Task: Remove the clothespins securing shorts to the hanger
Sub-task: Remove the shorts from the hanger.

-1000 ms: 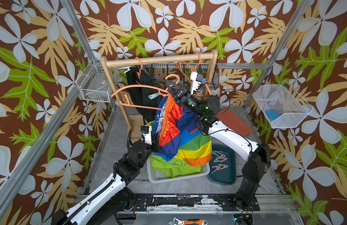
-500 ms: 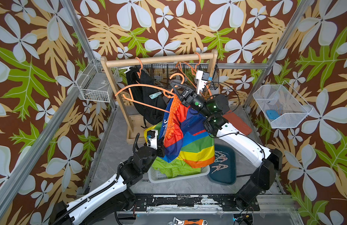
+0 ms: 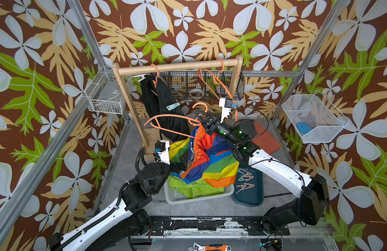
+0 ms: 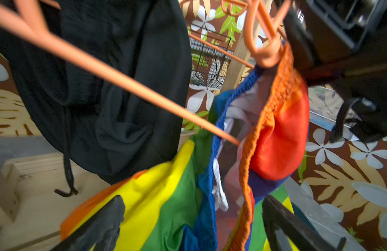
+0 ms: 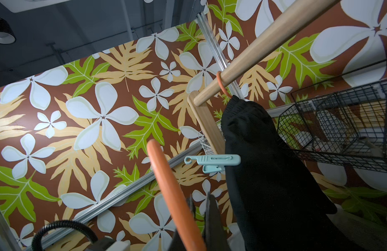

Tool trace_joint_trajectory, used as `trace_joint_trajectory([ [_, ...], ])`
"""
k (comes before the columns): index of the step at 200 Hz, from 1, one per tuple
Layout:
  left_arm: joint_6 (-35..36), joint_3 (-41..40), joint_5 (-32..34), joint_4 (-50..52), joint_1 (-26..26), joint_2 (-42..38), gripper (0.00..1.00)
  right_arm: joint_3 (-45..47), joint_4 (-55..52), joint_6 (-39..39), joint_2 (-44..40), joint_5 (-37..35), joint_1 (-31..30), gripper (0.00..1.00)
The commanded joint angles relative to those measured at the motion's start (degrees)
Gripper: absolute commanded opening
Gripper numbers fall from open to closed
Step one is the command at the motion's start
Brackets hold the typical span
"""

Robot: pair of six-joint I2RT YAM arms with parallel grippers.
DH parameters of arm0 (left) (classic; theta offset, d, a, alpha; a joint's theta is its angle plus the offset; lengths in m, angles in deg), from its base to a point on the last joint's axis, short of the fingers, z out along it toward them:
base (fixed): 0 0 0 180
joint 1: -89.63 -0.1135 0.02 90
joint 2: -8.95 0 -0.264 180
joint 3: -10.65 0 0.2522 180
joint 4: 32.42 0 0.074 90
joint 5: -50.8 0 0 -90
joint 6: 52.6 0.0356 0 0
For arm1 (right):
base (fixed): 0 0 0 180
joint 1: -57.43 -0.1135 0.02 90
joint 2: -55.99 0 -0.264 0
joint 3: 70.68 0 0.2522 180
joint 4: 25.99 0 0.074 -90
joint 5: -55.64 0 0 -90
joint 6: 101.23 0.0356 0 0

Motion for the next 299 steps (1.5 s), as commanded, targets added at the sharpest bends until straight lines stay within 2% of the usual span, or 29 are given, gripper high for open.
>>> trace_joint_trajectory([
  [1, 3.9, 3.1, 5.7, 6.5, 0.0, -1.3, 1.0, 1.9, -2.1, -4.7, -1.7, -1.1, 0.0, 0.0],
  [35, 11.2, 10.4, 12.1, 11.5, 0.0, -2.1, 1.0, 5.7, -5.5, -7.0, -4.2, -1.1, 0.0, 0.0],
  [89, 27.8, 21.5, 10.3, 14.3, 0.0, 7.1, 1.0, 4.7, -11.5, -9.0, -4.7, 0.6, 0.0, 0.0],
  [126, 38.7, 22.9, 11.4, 13.2, 0.0, 13.2, 1.0, 1.4, -17.4, -10.0, -4.7, 2.6, 0.0, 0.0],
  [155, 45.4, 21.1, 14.2, 7.8, -0.1, 14.8, 1.0, 0.0, -21.2, -11.1, -5.0, 4.0, 0.0, 0.0],
  [191, 49.3, 21.5, 14.4, 3.9, -1.5, 17.6, 1.0, -0.5, -23.7, -11.6, -5.2, 6.1, 0.0, 0.0],
  [260, 47.7, 17.4, 9.5, 0.9, -7.2, 18.3, 0.99, -1.7, -26.8, -12.3, -6.0, 8.1, 0.0, 0.0],
  [282, 47.6, 16.5, 9.1, 0.0, -8.0, 18.5, 0.94, -2.6, -27.3, -12.2, -5.2, 9.4, 0.0, 0.0],
  [299, 47.4, 15.9, 8.6, -0.7, -8.7, 18.5, 0.84, -2.9, -27.3, -12.0, -5.0, 9.4, 0.1, 0.0],
])
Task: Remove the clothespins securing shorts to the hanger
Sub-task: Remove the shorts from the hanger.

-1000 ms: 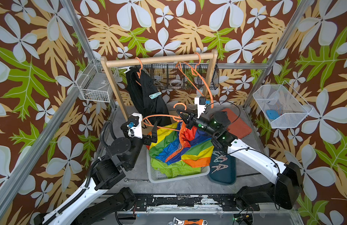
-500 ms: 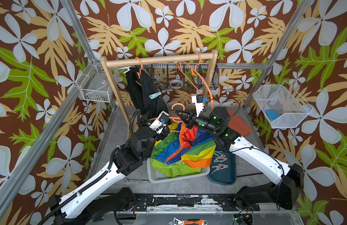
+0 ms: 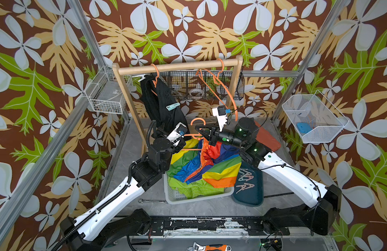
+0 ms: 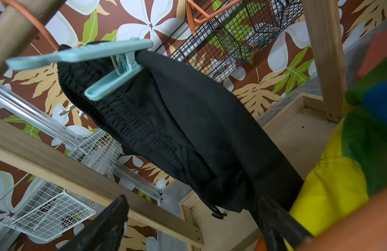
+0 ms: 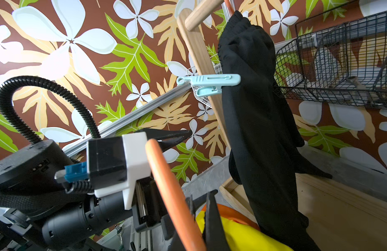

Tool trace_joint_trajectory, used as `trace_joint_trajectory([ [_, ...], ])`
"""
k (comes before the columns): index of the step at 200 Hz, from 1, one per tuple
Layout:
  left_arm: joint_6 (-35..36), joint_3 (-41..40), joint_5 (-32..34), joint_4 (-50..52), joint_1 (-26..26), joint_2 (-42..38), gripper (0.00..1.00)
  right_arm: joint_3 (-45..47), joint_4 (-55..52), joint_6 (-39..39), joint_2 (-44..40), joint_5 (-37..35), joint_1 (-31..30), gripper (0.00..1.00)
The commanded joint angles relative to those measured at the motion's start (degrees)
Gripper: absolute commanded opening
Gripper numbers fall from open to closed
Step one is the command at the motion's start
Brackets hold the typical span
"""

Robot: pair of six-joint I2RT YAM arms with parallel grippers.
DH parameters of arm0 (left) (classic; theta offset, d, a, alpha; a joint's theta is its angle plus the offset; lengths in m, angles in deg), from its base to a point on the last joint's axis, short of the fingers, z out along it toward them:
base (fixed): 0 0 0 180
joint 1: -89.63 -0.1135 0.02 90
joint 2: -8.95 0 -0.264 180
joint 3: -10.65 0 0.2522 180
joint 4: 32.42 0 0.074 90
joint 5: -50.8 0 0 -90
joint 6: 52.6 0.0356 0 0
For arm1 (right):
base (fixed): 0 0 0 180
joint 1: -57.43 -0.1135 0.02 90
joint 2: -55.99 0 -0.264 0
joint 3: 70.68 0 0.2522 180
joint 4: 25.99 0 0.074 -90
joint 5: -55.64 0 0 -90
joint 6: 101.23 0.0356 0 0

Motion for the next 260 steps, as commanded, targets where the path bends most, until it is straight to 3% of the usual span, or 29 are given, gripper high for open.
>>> trace_joint_trajectory([
  [1, -0.8, -0.5, -1.4, -3.7, -0.8, -0.1, 0.83, -0.6, 0.5, -0.2, 0.4, 1.1, 0.0, 0.0],
  [13, -1.2, -1.2, -1.5, -4.5, -1.3, -0.1, 0.7, -1.0, 0.3, -0.2, 0.8, 1.2, 0.0, 0.0],
  [31, -1.8, -2.1, -1.9, -6.0, -1.7, -0.1, 0.33, -1.8, -0.4, -0.4, 1.6, 1.2, 0.0, 0.0],
  [52, -2.1, -3.0, -1.9, -6.9, -2.0, 0.2, 0.0, -2.7, -1.5, -0.8, 2.4, 1.0, 0.0, 0.0],
  [139, -6.3, -6.7, -5.1, -9.1, -4.9, -2.5, 0.0, -6.9, -5.5, -3.3, 5.5, -0.4, 0.0, 0.0],
  [147, -6.3, -6.9, -5.1, -9.4, -5.2, -2.8, 0.0, -7.3, -5.8, -3.6, 5.7, -0.4, 0.0, 0.08],
  [161, -6.7, -6.9, -5.1, -9.1, -5.8, -3.0, 0.0, -7.7, -6.6, -4.5, 5.7, -1.1, 0.0, 0.33],
  [180, -7.1, -6.8, -4.6, -8.8, -6.3, -2.6, 0.0, -8.0, -8.5, -6.3, 4.7, -3.0, 0.0, 0.47],
  [217, -7.9, -6.4, -4.7, -8.2, -7.0, -2.4, 0.0, -7.8, -14.9, -12.5, -0.7, -10.1, 0.0, 0.55],
  [260, -8.1, -6.2, -5.3, -7.6, -7.2, -3.2, 0.0, -3.7, -24.6, -21.3, -11.4, -27.8, 0.0, 0.56],
])
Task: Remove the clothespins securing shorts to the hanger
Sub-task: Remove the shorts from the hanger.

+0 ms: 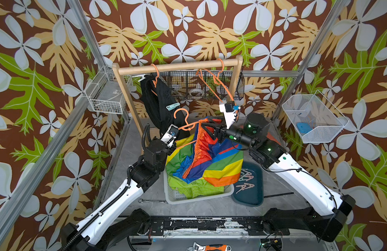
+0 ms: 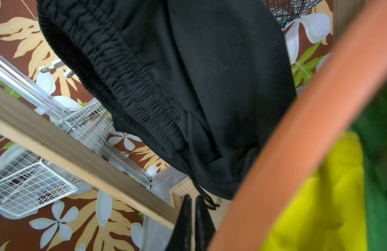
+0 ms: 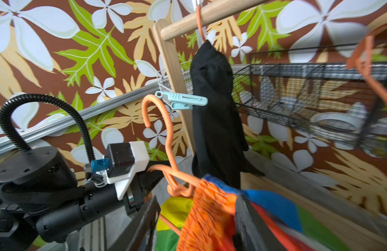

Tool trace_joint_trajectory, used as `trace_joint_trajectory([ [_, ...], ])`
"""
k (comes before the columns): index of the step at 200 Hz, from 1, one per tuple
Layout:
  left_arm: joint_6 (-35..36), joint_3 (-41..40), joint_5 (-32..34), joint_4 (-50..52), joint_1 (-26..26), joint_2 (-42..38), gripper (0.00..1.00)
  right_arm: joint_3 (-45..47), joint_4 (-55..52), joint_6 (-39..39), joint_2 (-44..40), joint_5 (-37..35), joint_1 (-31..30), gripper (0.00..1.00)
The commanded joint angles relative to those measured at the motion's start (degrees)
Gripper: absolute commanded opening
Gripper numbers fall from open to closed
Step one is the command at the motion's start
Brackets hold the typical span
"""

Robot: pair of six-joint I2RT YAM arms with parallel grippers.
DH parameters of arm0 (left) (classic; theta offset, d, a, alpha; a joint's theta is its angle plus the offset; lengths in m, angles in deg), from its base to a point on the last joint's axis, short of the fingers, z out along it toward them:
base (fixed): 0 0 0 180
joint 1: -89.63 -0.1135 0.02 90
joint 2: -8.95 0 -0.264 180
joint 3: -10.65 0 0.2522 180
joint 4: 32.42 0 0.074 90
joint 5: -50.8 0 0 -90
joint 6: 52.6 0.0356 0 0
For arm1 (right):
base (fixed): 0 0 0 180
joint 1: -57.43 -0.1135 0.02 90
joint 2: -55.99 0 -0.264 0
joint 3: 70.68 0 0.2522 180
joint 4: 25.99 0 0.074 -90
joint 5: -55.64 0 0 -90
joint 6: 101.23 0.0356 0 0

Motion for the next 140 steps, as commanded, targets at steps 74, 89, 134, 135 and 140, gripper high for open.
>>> trace_joint_trajectory([
  [74, -2.9, 0.8, -1.5, -3.3, -0.3, -1.1, 0.0, 7.6, -15.1, -11.9, -11.1, -40.0, -6.3, 0.55],
  [89, -3.0, 0.8, -1.7, -3.2, -0.3, -1.3, 0.0, 9.0, -13.9, -12.7, -11.2, -45.1, -8.1, 0.55],
  [134, -3.2, 0.5, -2.1, -3.4, -0.2, -1.4, 0.0, 10.2, -9.4, -11.6, -11.0, -45.5, -9.7, 0.56],
  [135, -3.2, 0.5, -2.1, -3.4, -0.2, -1.4, 0.0, 10.2, -9.3, -11.6, -11.0, -45.6, -9.9, 0.56],
  [140, -3.2, 0.5, -2.1, -3.3, -0.3, -1.2, 0.0, 10.1, -8.9, -11.8, -10.8, -46.0, -10.8, 0.55],
])
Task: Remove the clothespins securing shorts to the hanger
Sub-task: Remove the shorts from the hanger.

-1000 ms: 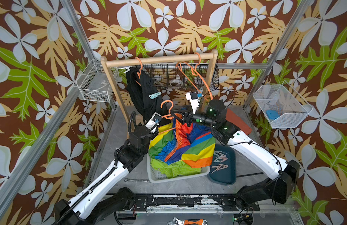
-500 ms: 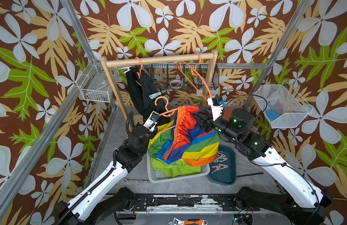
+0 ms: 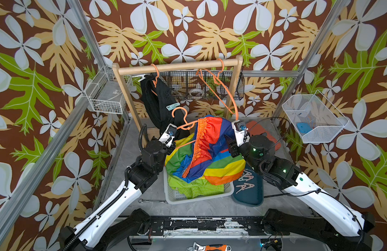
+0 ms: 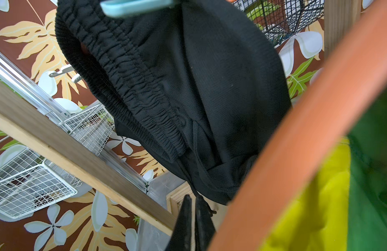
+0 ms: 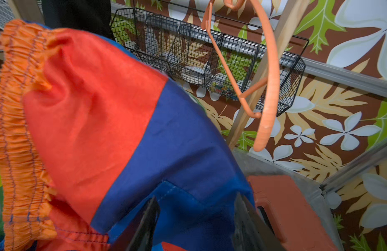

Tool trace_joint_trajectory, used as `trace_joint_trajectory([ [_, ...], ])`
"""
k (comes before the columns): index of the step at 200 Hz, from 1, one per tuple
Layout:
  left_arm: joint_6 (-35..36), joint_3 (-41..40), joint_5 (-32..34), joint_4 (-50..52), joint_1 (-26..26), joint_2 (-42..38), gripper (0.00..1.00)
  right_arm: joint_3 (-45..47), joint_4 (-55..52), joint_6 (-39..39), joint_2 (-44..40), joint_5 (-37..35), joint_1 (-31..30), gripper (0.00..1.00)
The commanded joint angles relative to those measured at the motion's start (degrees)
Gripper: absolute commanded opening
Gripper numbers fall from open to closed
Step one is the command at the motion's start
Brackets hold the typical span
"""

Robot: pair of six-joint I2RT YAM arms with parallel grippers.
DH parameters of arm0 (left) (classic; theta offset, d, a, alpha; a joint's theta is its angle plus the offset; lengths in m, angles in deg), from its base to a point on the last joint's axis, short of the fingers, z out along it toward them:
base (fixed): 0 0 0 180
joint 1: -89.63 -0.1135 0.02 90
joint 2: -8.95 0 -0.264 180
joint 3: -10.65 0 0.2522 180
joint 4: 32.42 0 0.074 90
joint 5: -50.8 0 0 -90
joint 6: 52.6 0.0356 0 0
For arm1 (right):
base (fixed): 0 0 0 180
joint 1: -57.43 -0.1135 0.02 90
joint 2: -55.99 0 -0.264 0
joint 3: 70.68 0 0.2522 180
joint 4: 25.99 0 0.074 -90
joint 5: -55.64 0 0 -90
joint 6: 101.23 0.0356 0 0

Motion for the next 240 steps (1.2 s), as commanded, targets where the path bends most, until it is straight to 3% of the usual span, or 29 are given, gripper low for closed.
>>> trace_joint_trajectory([
  [1, -2.0, 0.2, -0.6, -3.3, -0.1, 0.1, 0.0, -0.4, 3.9, 0.2, 0.4, -3.0, -2.0, 0.55],
  [34, -2.3, 0.5, -0.9, -3.2, -0.1, 1.1, 0.0, -1.6, 5.5, 0.9, 2.8, -3.2, -6.5, 0.55],
  [127, -3.1, 0.5, -2.6, -2.7, -0.1, 0.3, 0.0, 0.0, 11.1, 5.0, 7.6, 1.3, -6.6, 0.57],
  [143, -3.2, 0.4, -2.7, -2.7, -0.1, -0.1, 0.0, 0.0, 11.9, 4.6, 8.3, 0.6, -6.6, 0.46],
  [168, -3.2, 0.2, -2.7, -2.7, -0.1, -0.6, 0.0, 0.0, 12.6, 4.2, 8.5, -1.1, -6.4, 0.0],
  [240, -2.5, 0.2, -0.9, -2.8, -0.1, -0.1, 0.0, 0.6, 10.4, 2.6, 1.7, -4.7, -6.1, 0.0],
])
